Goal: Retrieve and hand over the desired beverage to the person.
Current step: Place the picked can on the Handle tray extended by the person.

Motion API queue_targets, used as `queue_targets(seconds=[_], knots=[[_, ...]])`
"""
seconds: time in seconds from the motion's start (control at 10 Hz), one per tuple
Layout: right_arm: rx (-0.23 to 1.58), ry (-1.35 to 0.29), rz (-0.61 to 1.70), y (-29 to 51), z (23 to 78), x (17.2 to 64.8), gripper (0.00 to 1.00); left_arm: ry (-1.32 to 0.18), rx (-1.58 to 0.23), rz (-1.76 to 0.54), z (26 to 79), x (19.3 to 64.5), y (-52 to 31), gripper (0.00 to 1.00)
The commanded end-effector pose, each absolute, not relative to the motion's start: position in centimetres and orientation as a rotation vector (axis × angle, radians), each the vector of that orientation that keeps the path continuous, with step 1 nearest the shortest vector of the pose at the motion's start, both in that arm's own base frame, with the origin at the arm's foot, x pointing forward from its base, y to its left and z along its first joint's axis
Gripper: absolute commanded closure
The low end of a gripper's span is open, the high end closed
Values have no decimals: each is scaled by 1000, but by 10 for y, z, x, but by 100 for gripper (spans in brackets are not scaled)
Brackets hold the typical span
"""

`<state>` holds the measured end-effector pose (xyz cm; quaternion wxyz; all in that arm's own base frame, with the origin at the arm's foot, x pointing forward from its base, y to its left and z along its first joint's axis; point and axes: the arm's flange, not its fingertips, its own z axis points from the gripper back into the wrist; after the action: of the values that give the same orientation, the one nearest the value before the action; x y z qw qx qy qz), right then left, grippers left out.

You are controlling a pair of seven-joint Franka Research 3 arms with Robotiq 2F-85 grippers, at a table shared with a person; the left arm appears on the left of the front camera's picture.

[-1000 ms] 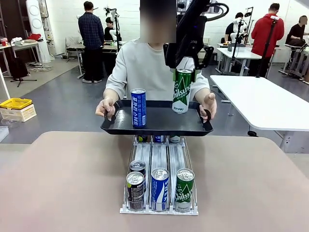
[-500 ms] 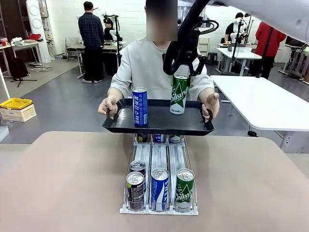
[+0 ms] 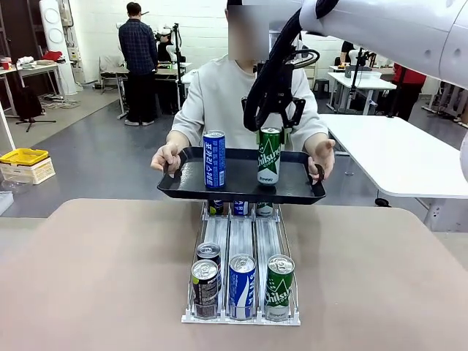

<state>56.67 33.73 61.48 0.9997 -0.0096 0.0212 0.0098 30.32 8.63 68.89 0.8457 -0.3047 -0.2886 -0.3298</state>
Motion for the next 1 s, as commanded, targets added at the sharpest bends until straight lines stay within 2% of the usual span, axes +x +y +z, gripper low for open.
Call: queue_targets(seconds=[0.0,0.9], knots=[[-10,37,33,343,626,571,42,-624,-656,-719,689,303,88,0],[-64,26,0,344,591,563,42,-624,-656,-719,689,303,88,0]])
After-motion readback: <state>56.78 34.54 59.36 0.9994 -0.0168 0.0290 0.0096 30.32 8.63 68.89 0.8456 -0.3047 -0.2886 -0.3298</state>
